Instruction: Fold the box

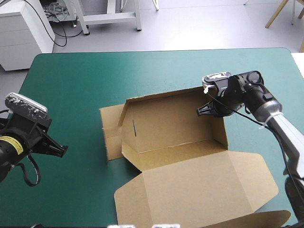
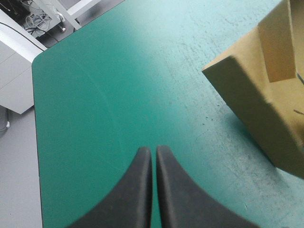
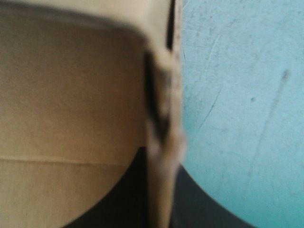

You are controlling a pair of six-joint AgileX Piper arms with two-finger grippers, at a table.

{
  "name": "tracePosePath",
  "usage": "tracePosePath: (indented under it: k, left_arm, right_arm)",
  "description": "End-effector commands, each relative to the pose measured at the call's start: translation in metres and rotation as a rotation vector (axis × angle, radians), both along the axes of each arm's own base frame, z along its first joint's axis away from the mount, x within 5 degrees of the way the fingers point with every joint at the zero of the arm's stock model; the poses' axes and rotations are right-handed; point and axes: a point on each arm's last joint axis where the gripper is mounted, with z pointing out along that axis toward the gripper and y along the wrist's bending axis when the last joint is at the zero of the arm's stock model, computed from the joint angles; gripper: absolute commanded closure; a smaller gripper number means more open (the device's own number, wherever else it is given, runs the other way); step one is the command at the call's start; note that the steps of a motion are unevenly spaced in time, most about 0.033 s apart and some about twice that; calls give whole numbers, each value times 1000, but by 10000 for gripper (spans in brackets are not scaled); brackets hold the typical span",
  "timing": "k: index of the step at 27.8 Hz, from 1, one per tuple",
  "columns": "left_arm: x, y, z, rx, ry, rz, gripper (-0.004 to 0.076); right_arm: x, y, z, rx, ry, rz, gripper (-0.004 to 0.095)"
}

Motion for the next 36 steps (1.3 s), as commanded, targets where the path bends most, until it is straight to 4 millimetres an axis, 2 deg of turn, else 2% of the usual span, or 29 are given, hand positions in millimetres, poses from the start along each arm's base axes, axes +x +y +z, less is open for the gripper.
tracePosePath:
  k: [1,5,7,9,12,15,17,21,27,33,36]
  left_arm:
    - [-1,2,12,-20,-81,-1,711]
    - [-1,2,12,-20,-81,-1,711]
    - [-1,2,12,-20,-81,-1,711]
    - [-1,2,12,-20,-81,-1,711]
    - [-1,2,12,-20,-81,-1,711]
    - [-1,2,12,-19,-78,1,713]
    - [-1,2,12,-19,-78,1,713]
    - [-1,2,12,-17,-82,1,714]
    - [0,2,12,-11,-85,4,714]
    - [-1,3,12,-10,-79,6,714]
    - [-1,4,11,3,-76,15,714]
  right_arm:
    - [25,5,1,102,-22,-31,927]
    - [52,5,-18,114,16,-53,913]
    - [59,7,-23,105,28,-46,849]
    - [62,8,-23,108,19,-36,688]
    - [63,8,-12,103,-13,-3,425]
    - [62,7,11,112,-78,1,190]
    - [57,6,34,124,-144,6,118]
    - [35,-1,82,108,-245,28,116]
    - [-23,-19,147,60,-377,60,116]
    - [-69,-30,186,86,-509,78,122]
    - [-79,-32,192,89,-534,77,122]
